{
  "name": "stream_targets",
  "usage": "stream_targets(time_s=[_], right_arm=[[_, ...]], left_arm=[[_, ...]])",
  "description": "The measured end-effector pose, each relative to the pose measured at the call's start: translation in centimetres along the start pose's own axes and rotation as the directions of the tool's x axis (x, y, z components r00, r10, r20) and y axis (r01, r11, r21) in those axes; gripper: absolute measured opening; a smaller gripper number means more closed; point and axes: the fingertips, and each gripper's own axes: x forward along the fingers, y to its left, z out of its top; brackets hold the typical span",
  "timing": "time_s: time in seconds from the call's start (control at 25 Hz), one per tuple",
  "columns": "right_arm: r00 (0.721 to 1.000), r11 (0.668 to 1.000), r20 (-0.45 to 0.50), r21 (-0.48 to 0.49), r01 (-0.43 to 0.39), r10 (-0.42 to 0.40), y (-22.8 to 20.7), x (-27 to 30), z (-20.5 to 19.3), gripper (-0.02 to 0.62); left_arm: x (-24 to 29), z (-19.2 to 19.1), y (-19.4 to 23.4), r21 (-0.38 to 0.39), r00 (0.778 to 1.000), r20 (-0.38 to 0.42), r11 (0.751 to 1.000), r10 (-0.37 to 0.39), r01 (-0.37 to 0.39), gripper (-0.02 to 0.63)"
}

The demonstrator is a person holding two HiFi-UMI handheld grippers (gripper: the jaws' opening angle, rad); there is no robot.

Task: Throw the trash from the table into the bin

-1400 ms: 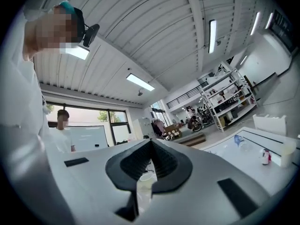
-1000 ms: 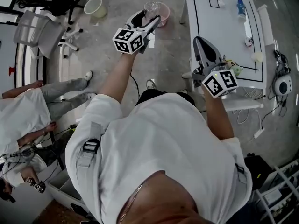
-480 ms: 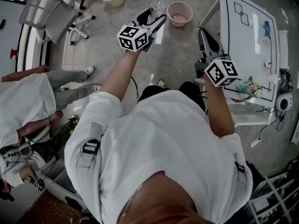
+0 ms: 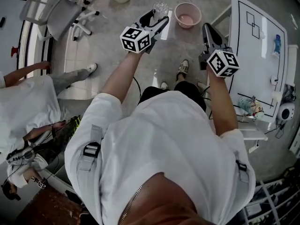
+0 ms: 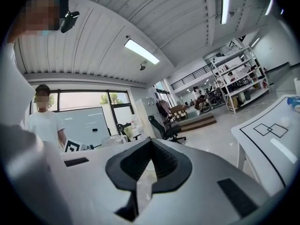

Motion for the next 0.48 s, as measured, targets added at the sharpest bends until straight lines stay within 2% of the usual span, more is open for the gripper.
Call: stream_targets(time_s=[0.24,0.48], right_arm=[[0.999,0.999,-0.041,0.036,0.030,-0.029,-9.0,5.7,-1.5,-0.003],[0.993,0.996,-0.097,0.063,0.069,-0.062,-17.0,10.6,-3.7,-0.003]], left_arm=[[8.9,-1.9,2.9,-0.015,0.997,-0.075,1.000,0.008,-0.009,0.308],[17.2,-5.1,6.1,-0.019,0.983,-0.181,1.000,0.004,-0.007,0.308]])
